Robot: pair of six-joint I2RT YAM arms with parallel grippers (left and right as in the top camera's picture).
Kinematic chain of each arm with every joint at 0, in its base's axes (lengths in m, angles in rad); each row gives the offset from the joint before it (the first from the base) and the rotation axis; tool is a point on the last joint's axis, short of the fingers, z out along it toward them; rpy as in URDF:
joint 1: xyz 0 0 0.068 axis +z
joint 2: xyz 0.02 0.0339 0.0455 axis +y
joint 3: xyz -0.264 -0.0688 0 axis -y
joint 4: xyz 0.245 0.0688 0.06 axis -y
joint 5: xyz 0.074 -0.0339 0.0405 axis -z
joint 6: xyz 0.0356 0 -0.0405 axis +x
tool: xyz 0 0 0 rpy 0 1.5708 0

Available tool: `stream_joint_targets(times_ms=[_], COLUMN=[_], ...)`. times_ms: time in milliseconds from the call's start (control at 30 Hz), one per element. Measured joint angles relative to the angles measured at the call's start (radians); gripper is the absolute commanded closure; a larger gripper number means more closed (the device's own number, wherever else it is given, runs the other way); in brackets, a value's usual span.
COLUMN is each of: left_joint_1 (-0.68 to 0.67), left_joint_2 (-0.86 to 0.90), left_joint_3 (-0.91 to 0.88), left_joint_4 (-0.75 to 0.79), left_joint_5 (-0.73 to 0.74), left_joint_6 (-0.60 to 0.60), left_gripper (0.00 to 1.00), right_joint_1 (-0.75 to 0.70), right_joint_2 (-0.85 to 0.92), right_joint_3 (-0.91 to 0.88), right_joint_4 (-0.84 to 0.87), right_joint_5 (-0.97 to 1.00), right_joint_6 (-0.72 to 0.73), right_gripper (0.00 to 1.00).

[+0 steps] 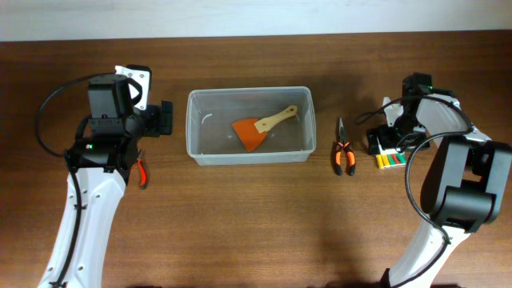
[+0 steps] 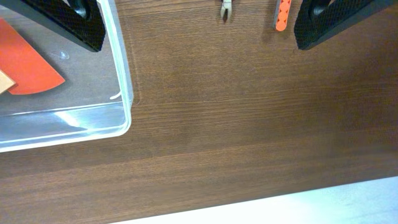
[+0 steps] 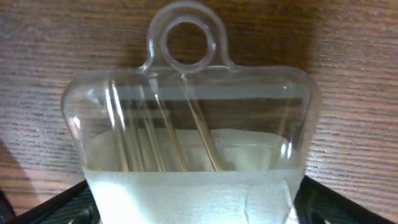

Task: Pack container
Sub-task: 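Move the right gripper to the pen pack and grasp its top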

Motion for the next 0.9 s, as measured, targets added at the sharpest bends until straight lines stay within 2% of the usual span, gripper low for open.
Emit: stream_joint_targets(times_ms=[67,200,433,533,633,833,900], left_joint_1=[0.000,0.000,0.000,0.000,0.000,0.000,0.000], left_joint_2=[0.000,0.000,0.000,0.000,0.000,0.000,0.000], left_joint_3=[0.000,0.000,0.000,0.000,0.000,0.000,0.000], left_joint_4=[0.000,0.000,0.000,0.000,0.000,0.000,0.000], left_joint_5=[0.000,0.000,0.000,0.000,0.000,0.000,0.000], left_joint_6=[0.000,0.000,0.000,0.000,0.000,0.000,0.000], left_gripper=[0.01,0.01,0.01,0.01,0.01,0.01,0.01], right_joint_1=[0.000,0.000,0.000,0.000,0.000,0.005,0.018], right_joint_2=[0.000,-0.002,-0.003,-0.003,-0.003,-0.027,-0.054], right_joint_3=[-0.001,-0.002,0.000,0.012,0.035,0.198,0.268], right_joint_4=[0.005,0.013,0.007,-0.014,-0.063,-0.161,-0.201], right_joint_5=[-0.002,0.000,-0.006,-0.013,-0.028,-0.045,-0.045], right_joint_6=[0.000,0.008,0.013,0.023,0.032,0.037,0.037], right_gripper=[0.28,0.35,0.37,0.46,0.49,0.50,0.55])
